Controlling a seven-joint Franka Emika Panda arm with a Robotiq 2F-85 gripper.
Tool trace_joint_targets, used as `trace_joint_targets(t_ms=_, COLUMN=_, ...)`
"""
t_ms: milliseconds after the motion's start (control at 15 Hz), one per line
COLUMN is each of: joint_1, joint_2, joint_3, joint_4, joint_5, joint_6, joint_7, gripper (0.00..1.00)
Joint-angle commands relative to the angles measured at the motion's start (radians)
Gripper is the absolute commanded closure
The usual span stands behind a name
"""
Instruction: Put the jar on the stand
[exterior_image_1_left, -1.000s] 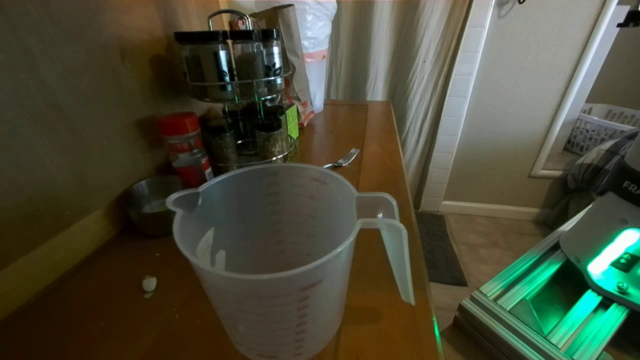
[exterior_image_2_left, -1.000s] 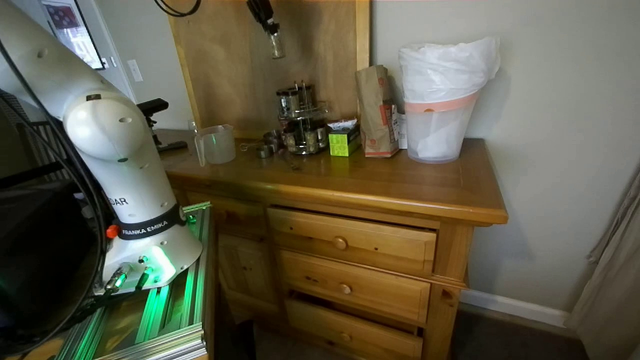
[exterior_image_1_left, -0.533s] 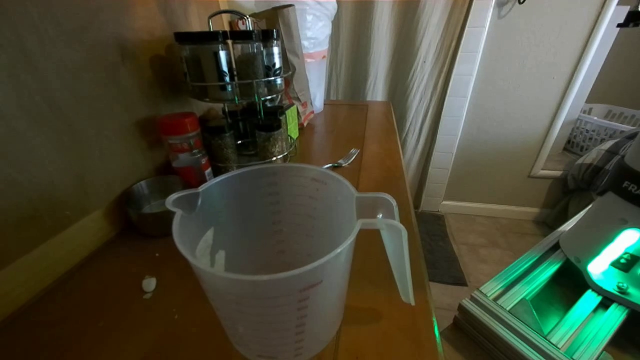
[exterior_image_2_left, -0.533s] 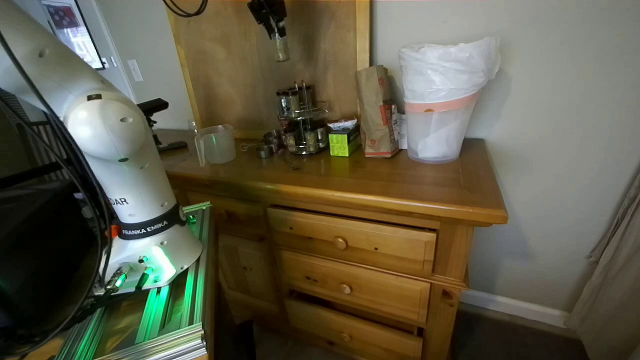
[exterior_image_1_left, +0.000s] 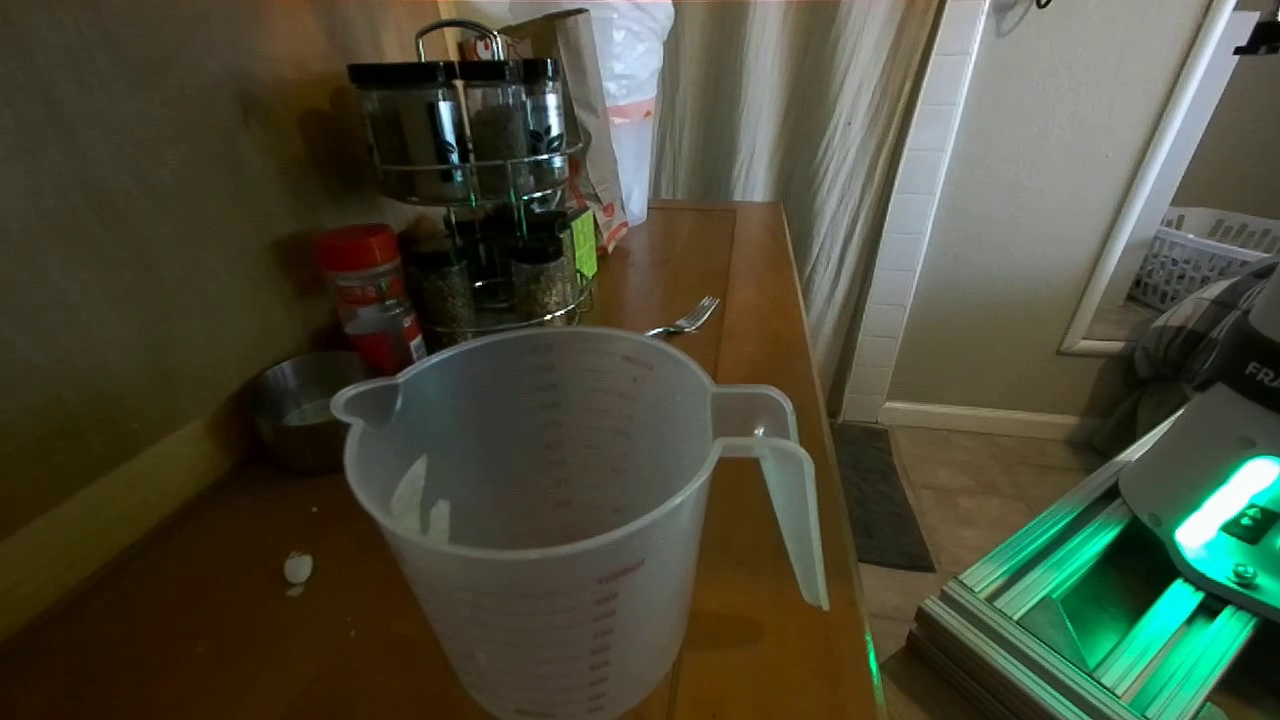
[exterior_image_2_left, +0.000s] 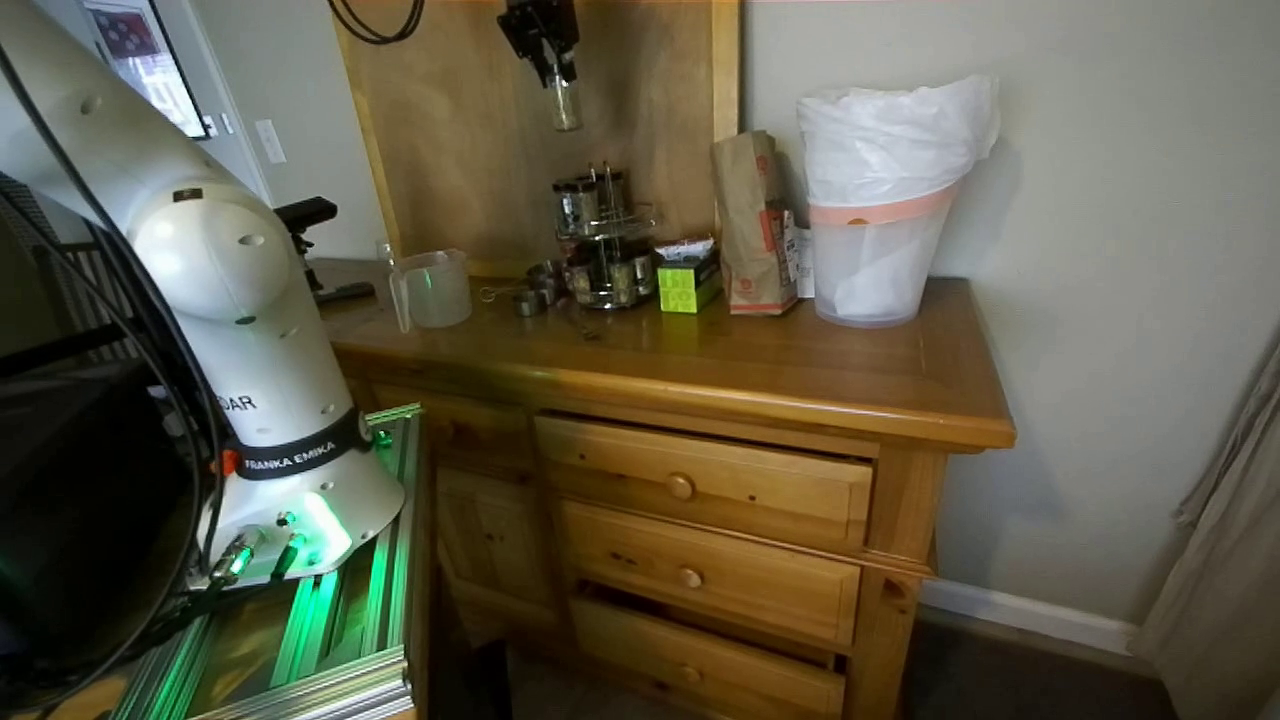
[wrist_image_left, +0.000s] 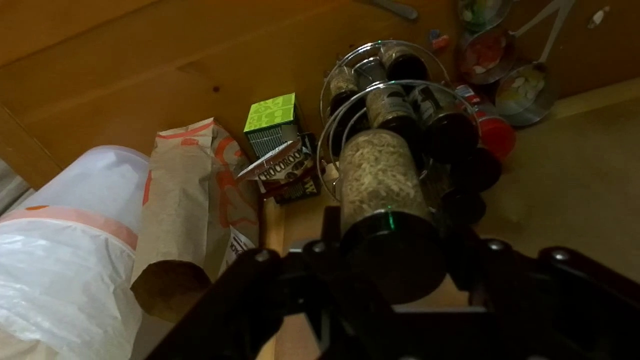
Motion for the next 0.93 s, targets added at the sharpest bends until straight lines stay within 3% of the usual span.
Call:
trace_joint_targets(t_ms=0, joint_1=0.001, joint_2=0.060, joint_3=-0.027, joint_4=-0.022, joint_5=0.007, joint_6=0.057, joint_7=-0.136, gripper=0.76)
trace_joint_targets(t_ms=333, joint_1=-0.029, joint_2=0.100, joint_3=-0.072, joint_4=-0.066, joint_5=0.000, joint_6=0.061, joint_7=-0.220, gripper=0.76)
trace_joint_targets(t_ms=400, joint_1=-0.023, joint_2=0.103, joint_3=-0.054, joint_4=-0.052, joint_5=0.006, joint_6=0.055, joint_7=-0.189, gripper=0.51)
trace_joint_targets(t_ms=533, joint_1=-0.032, joint_2=0.111, joint_3=-0.067, joint_4=-0.061, joint_5=0.006, joint_6=0.055, joint_7=-0.205, gripper=0.51)
trace_joint_targets(t_ms=600, joint_1=-0.033, joint_2=0.112, joint_3=-0.068, joint_4=-0.061, joint_5=0.006, joint_6=0.055, joint_7=-0.206, gripper=0.76)
trace_joint_targets(t_ms=867, joint_1=0.027, joint_2=0.168, joint_3=-0.091, joint_4=-0.094, joint_5=0.083, joint_6=0.251, joint_7=-0.412, gripper=0.76)
